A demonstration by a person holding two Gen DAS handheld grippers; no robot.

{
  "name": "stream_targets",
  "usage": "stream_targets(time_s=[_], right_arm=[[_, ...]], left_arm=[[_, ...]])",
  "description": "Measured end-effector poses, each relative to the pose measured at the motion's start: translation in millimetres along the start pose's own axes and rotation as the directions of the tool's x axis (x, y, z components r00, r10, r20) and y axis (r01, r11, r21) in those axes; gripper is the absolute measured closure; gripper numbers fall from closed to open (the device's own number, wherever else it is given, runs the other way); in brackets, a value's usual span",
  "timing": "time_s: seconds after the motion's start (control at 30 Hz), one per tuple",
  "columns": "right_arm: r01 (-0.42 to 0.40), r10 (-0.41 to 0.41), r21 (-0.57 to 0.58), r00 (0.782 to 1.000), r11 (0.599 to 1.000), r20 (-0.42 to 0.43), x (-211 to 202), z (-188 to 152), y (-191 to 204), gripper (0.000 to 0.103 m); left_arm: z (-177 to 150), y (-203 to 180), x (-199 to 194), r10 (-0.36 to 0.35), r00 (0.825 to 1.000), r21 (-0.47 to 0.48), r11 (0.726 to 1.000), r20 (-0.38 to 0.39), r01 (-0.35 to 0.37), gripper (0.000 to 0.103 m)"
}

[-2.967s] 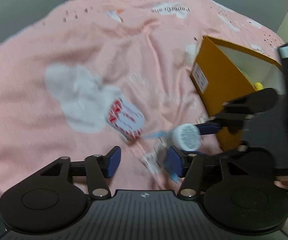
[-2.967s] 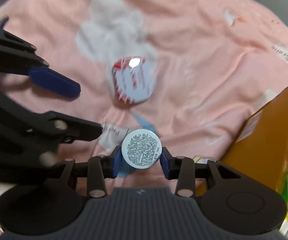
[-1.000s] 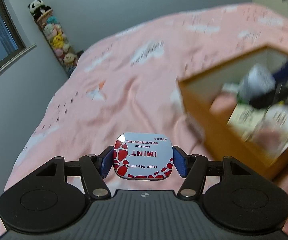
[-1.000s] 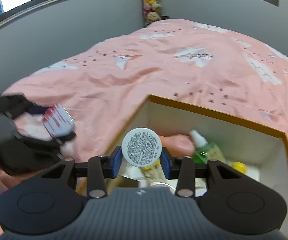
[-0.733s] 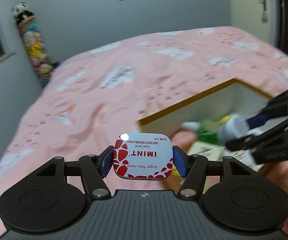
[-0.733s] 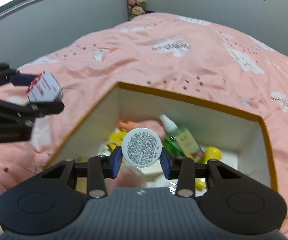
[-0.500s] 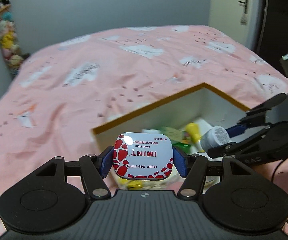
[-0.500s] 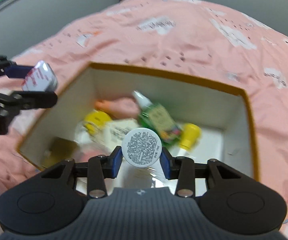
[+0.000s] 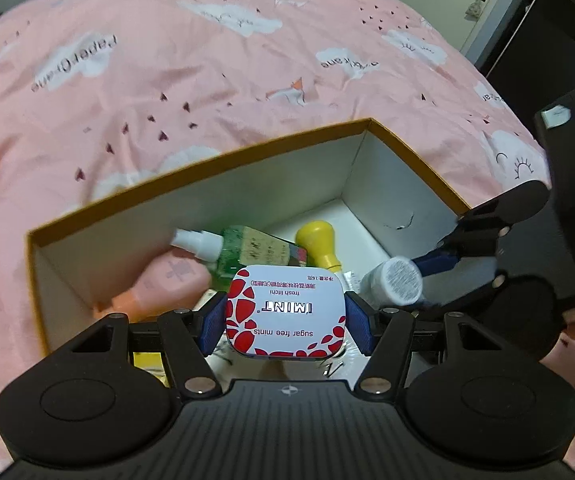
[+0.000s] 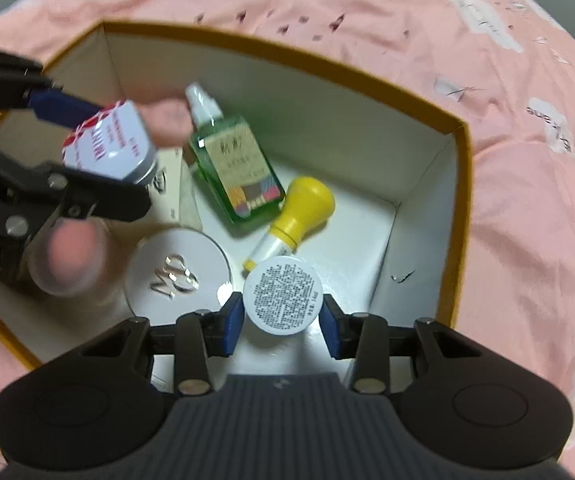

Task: Organize rigid objects
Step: 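Carry the round jar and IMINT tin over the orange box, then open both tools to drop the jar and tin into the box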

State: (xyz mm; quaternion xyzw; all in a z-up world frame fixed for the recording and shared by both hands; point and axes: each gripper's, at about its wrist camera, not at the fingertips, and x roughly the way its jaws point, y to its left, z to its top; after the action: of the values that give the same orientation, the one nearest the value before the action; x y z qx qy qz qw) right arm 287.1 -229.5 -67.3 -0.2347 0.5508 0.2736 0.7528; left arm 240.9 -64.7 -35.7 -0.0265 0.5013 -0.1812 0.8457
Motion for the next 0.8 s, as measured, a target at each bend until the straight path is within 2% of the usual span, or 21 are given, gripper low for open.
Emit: stream_targets(time_s=[0.1,0.23,0.43,0.53,0.6,0.7,0.8], right_arm=[[-0.023,0.021,-0.028,0.998,0.999,-0.064,13,5,-1,0.063],[-0.018,0.01,-0.068,0.993,0.998,-0.116,26,8,2,0.062],[-0.021,0.014,-0.071,0.995,0.997,-0.096,21,6,4,0.051],[0.018,-0.019,-0.085,1.0,0.996,-0.011,-5,1,8,0.05],[0.094,-0.087,-0.084,0.993,0.992,0.085,-29,-7,10,0.045],[0.218,-0.2,-0.054,0.952,0.974,0.23,-62,-22,9,0.044],[0.267,-0.268,0.045,0.919,0.963,0.288,-81,-33,-5,0.044]], left_arm=[[1,-3,7,0.0,1.0,0.002,1.0,-0.019,0.0,0.032],[1,-6,11,-0.007,1.0,0.004,1.0,-0.03,0.007,0.032],[1,-12,13,-0.025,0.999,0.014,1.0,-0.046,0.026,0.032],[-1,-14,11,-0.047,0.998,0.014,0.999,-0.049,0.048,0.032],[-1,-16,11,-0.068,0.996,0.0,0.998,-0.059,0.068,0.032],[1,-22,14,-0.111,0.99,-0.034,0.993,-0.082,0.109,0.032],[3,-28,24,-0.176,0.977,-0.093,0.982,-0.119,0.166,0.032]])
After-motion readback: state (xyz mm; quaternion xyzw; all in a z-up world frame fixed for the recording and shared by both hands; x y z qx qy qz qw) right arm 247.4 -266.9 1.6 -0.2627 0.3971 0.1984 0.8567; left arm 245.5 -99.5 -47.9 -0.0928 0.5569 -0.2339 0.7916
